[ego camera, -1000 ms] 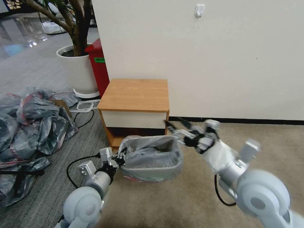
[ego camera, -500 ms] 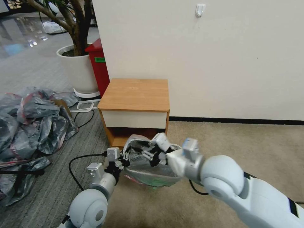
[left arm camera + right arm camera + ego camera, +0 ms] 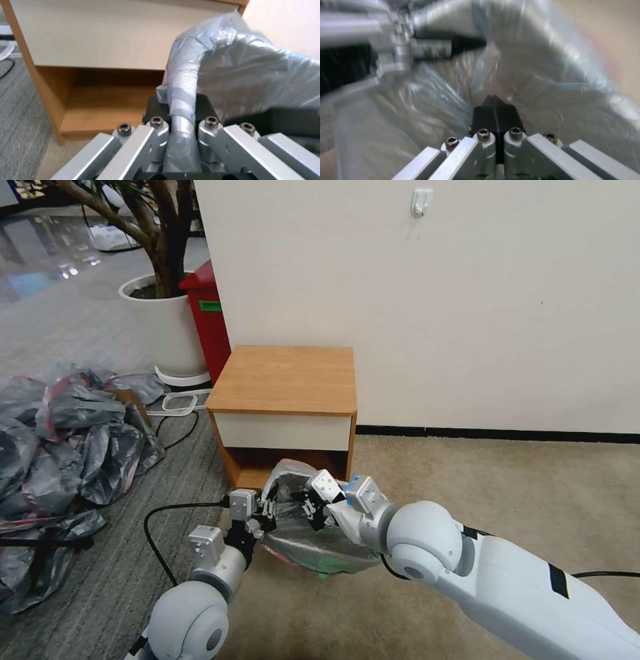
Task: Pick up the garbage bag from the table and place it over the trash can.
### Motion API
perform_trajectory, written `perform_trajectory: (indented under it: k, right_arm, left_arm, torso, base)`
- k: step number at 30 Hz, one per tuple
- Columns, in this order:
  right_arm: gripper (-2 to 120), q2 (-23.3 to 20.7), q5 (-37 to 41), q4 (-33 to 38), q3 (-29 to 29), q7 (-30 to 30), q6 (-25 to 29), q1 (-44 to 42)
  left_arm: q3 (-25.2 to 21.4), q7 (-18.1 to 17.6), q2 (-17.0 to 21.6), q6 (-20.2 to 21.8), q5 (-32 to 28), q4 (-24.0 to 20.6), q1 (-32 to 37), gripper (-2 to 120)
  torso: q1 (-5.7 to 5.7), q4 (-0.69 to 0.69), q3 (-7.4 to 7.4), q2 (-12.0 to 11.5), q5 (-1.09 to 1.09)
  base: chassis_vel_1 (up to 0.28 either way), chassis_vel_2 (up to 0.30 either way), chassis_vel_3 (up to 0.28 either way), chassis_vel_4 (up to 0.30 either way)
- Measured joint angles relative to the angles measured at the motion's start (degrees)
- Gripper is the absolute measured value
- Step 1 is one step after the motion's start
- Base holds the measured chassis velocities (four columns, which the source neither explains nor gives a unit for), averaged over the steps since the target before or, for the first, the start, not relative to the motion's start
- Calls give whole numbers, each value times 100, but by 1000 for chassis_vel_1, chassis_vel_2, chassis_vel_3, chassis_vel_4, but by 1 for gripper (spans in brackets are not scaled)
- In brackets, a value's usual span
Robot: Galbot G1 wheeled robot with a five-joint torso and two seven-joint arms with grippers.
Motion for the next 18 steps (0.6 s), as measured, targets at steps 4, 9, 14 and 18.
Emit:
perform_trajectory:
  k: [4, 9, 14, 18]
  right_arm:
    - [0, -85, 4, -63, -268, 17, 4, 147]
    - [0, -178, -4, -167, -598, 39, 9, 383]
    - [0, -169, -197, -474, -796, 9, 14, 620]
    - [0, -181, -302, -593, -1015, -20, 16, 760]
  left_arm:
    - [-16, 56, 3, -16, 60, -48, 13, 7]
    - [-19, 76, -13, -26, 80, -140, 69, 7]
    - [-22, 95, -40, -27, 74, -267, 198, 7]
    - [-11, 96, -55, -26, 55, -269, 184, 7]
  torso:
    - [0, 0, 0, 0, 0]
    - [0, 0, 0, 0, 0]
    - [0, 0, 0, 1, 0]
    - [0, 0, 0, 1, 0]
  base:
    - [0, 0, 0, 0]
    - [0, 0, 0, 0]
    - [0, 0, 0, 0]
    - [0, 0, 0, 0]
